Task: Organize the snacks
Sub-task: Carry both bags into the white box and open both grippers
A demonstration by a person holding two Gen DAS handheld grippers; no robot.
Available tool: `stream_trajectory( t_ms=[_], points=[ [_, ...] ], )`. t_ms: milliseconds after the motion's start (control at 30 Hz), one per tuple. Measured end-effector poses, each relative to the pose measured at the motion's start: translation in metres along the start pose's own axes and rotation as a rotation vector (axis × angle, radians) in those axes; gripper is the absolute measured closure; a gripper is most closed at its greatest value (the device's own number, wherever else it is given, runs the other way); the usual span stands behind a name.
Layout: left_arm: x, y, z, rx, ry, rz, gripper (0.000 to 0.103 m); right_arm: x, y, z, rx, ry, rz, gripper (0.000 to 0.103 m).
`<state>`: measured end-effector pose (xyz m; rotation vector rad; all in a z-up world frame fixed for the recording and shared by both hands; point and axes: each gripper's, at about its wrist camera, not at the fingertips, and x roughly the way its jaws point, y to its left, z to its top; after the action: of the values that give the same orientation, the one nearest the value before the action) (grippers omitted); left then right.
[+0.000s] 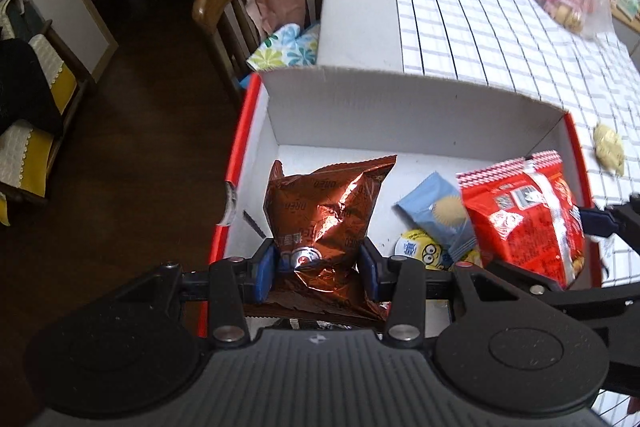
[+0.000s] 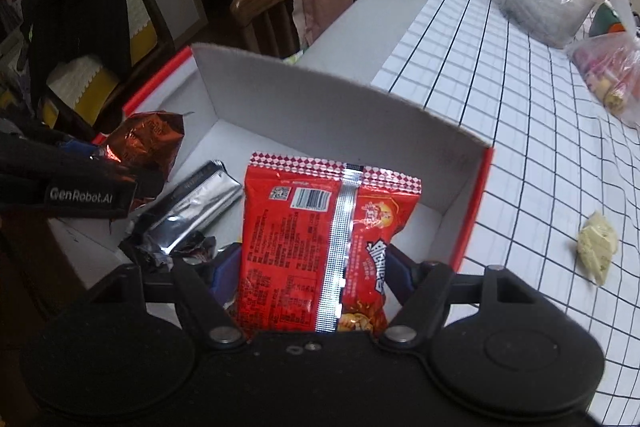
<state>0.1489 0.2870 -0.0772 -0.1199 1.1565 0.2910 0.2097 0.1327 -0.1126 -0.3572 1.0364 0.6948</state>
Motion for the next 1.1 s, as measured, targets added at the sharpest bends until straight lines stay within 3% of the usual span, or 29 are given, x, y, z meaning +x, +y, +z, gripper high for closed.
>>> stream_trajectory(
  t_ms=[300, 667, 767, 833, 1100],
  points=[
    [0.03, -0.011, 0.0, 0.047, 0.067, 0.025, 0.061, 0.023, 0.007, -0.002, -0.054, 0.048, -0.034, 0.031],
    [0.037, -0.014, 0.004, 0.066, 0.063, 0.045, 0.059, 0.024, 0.009, -0.002, -0.063, 0.037, -0.028, 0.03],
    [0.03, -0.015, 0.0, 0.062, 0.049, 0.043, 0.054, 0.018, 0.007, -0.002, -0.058, 0.024, -0.017, 0.029],
    [0.026, -0.014, -0.001, 0.053, 0.036, 0.038, 0.045, 0.012, 0.006, -0.003, -0.052, 0.013, -0.008, 0.026],
    [-0.004, -0.008, -0.01, 0.016, -0.035, 0.001, 0.039, -0.022, -0.006, -0.009, -0.014, -0.051, 0.037, 0.022]
  ],
)
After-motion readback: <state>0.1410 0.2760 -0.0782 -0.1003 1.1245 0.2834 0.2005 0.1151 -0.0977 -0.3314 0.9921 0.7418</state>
